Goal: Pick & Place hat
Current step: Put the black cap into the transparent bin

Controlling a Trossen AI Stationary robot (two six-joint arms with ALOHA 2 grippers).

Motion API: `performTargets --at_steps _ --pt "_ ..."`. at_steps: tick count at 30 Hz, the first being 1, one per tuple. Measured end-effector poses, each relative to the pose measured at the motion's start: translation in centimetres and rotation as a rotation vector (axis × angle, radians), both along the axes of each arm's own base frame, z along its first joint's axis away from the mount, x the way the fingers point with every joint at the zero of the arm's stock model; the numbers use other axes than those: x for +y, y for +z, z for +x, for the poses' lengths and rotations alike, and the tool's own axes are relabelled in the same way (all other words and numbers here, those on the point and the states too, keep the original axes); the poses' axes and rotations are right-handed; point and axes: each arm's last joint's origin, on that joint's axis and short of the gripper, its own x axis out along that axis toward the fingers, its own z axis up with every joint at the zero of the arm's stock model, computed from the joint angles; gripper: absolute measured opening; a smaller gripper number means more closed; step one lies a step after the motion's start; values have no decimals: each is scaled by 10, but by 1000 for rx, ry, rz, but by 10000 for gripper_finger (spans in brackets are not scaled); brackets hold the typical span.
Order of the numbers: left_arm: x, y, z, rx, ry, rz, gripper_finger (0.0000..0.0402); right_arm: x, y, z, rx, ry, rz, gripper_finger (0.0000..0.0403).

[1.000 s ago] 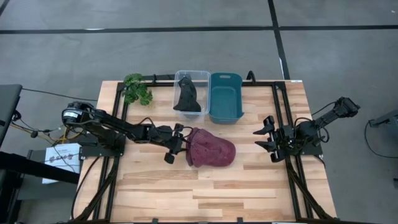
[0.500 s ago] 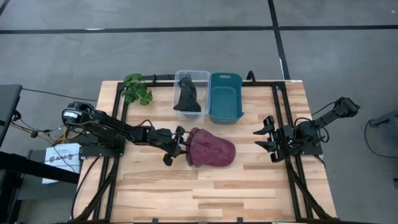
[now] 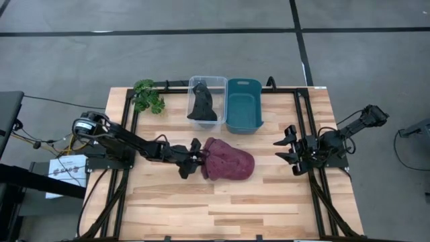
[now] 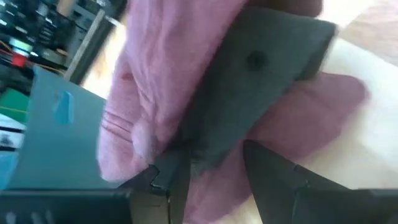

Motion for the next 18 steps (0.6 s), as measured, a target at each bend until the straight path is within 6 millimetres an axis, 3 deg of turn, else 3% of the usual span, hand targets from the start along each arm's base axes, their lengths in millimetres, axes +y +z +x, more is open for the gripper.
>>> performTargets --at_steps 18 --pt "-7 15 2 -112 -37 30 147 0 0 0 4 0 -1 167"
